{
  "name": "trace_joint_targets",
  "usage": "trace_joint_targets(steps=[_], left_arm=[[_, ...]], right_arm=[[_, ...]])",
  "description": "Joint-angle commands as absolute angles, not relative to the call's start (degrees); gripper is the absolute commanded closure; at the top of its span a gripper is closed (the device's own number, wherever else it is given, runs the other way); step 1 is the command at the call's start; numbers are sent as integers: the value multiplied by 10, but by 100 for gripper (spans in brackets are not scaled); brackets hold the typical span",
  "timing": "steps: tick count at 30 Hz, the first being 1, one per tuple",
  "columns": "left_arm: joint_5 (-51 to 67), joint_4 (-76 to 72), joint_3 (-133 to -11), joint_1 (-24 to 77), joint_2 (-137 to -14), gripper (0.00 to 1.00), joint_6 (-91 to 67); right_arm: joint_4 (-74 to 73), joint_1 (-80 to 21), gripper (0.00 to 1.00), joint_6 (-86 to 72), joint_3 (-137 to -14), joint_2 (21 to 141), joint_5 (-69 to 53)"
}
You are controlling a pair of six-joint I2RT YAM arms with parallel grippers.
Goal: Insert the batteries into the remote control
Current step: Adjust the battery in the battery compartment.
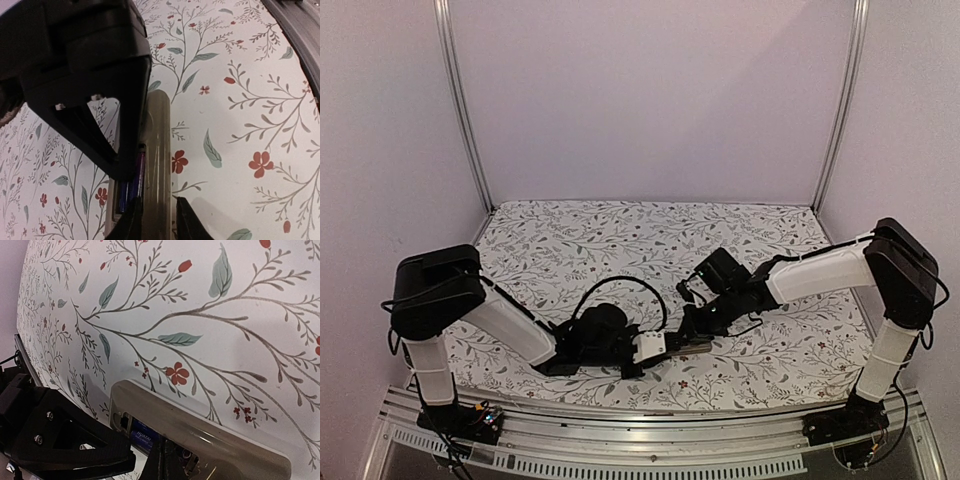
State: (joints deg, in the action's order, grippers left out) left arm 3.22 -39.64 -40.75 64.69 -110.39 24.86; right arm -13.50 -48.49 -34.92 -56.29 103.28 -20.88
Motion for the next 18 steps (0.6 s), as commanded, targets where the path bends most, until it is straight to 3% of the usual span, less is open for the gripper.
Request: trace_joint_targets(steps=[1, 9, 12, 15, 18], left_arm=[[54, -370, -399, 640, -1090, 76, 222], [86, -358, -421, 597, -1036, 75, 116], [89, -332, -428, 596, -1046, 81, 115], [104, -306, -439, 598, -1070, 100, 114], [105, -300, -447, 605, -1084, 100, 114]], right_arm=[[-186, -482, 100, -348, -516, 1066, -145], [-175, -485, 100, -354, -499, 1072, -143], [-175, -485, 100, -353, -499, 1071, -142], [-175, -486, 100, -352, -499, 1071, -141], [-174, -485, 100, -353, -498, 1071, -141]])
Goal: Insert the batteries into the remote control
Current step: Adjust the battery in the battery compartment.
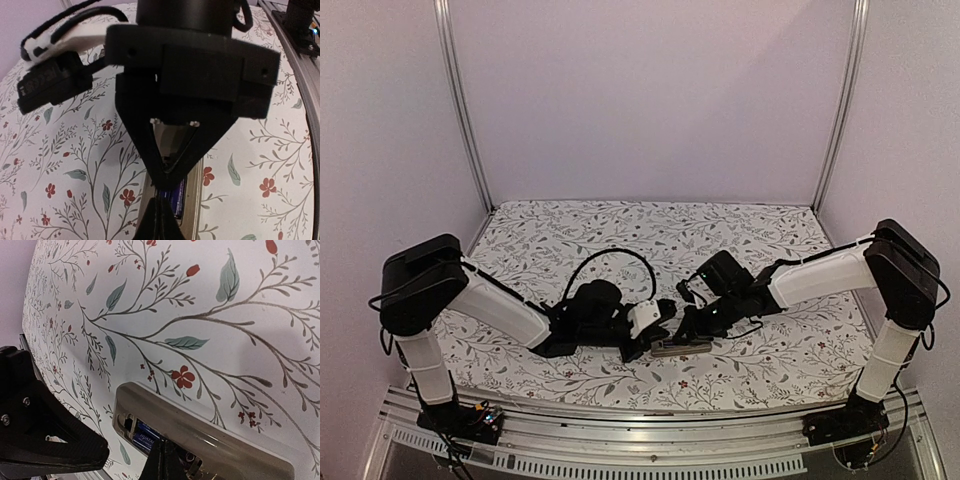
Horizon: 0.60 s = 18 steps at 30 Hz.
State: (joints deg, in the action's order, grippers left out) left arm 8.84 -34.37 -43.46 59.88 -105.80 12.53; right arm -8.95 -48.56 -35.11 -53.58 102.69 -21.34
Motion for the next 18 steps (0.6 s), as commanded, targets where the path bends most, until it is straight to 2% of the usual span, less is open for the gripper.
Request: trace_joint_targets(steps=[1, 9, 18], left_arm=[[106, -301, -449, 606, -1086, 100, 115], [78, -242, -496, 612, -1133, 100, 135], [45, -118, -502, 637, -1103, 100, 154]], right_arm=[[-173, -485, 100, -354, -498, 1071, -141], [-172, -485, 100, -354, -495, 1067, -140], [-174, -486, 100, -359, -497, 1054, -140]])
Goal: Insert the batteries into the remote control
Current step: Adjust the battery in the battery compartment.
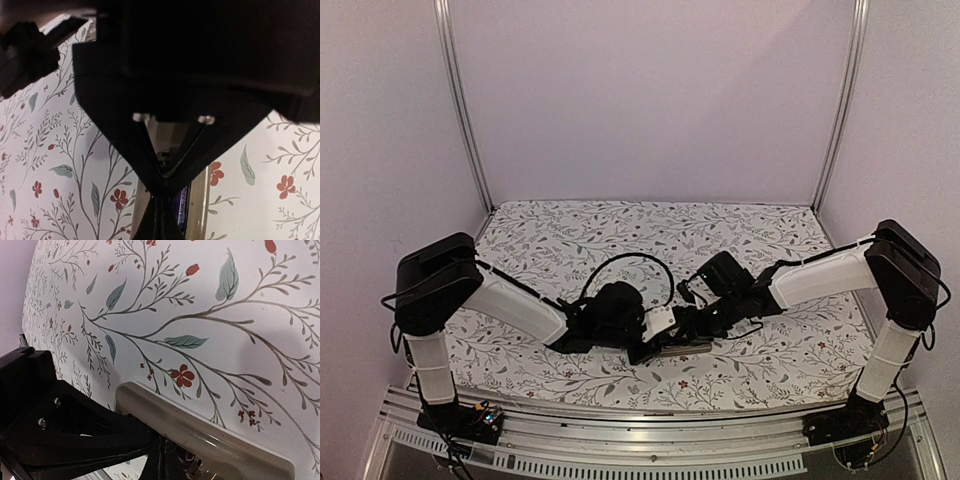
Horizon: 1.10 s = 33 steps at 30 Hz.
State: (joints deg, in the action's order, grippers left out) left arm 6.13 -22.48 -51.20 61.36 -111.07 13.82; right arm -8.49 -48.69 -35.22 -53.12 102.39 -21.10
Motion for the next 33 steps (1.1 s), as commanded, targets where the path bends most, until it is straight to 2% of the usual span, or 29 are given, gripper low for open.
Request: trace_joint_targets(steps=[1, 11, 22, 33], left_arm=[[42, -111, -502, 640, -1100, 100, 155], [23, -79, -523, 655, -1107, 100, 166], [52, -30, -531, 665, -1120, 100, 176], [50, -64, -506, 666, -1126, 100, 165]], right_arm=[[-175, -485, 100, -360, -497, 1054, -139], [-171, -485, 100, -356, -498, 1058, -141], [-172, -485, 100, -351, -508, 1052, -149], [-133, -467, 100, -361, -512, 1006, -262]])
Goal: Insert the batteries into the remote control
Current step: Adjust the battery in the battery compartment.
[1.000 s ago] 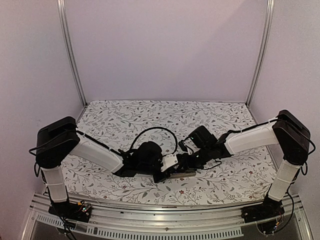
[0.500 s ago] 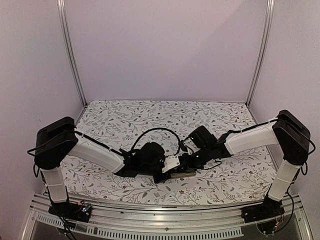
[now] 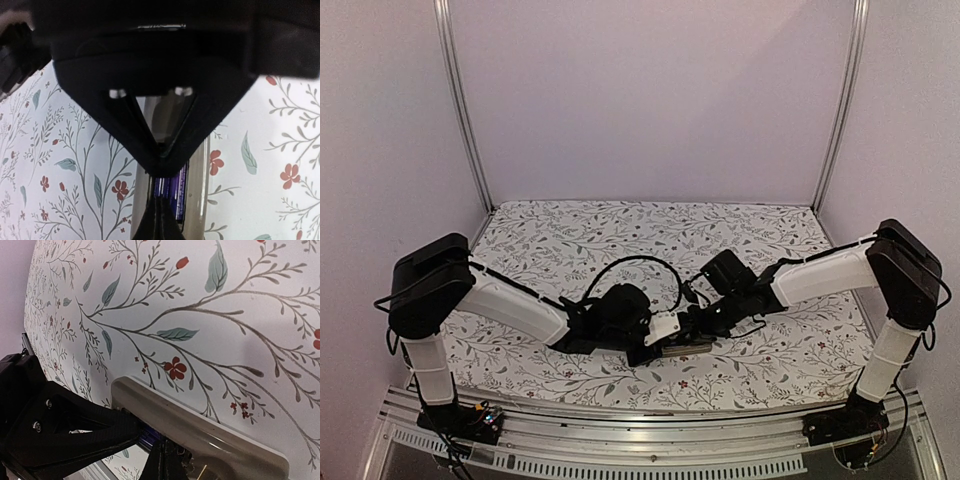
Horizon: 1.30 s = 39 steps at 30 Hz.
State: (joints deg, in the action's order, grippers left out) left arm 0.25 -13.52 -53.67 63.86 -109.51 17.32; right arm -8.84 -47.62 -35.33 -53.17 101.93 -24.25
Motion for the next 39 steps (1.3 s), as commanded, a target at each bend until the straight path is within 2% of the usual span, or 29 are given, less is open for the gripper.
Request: trace_joint_targets(steps=[1, 13, 24, 39], left_arm=[[49, -67, -505, 666, -1127, 100, 164], [38, -89, -488, 666, -1120, 100, 155], [32, -97, -482, 666, -1117, 100, 153], [24, -103, -476, 666, -1112, 100, 151]], right_arm=[[-133, -466, 100, -362, -512, 1003, -263], [-62, -467, 100, -369, -516, 1013, -329], [-78, -467, 100, -360, -522, 1062, -285], [-98, -451, 100, -358, -495, 1057, -242]])
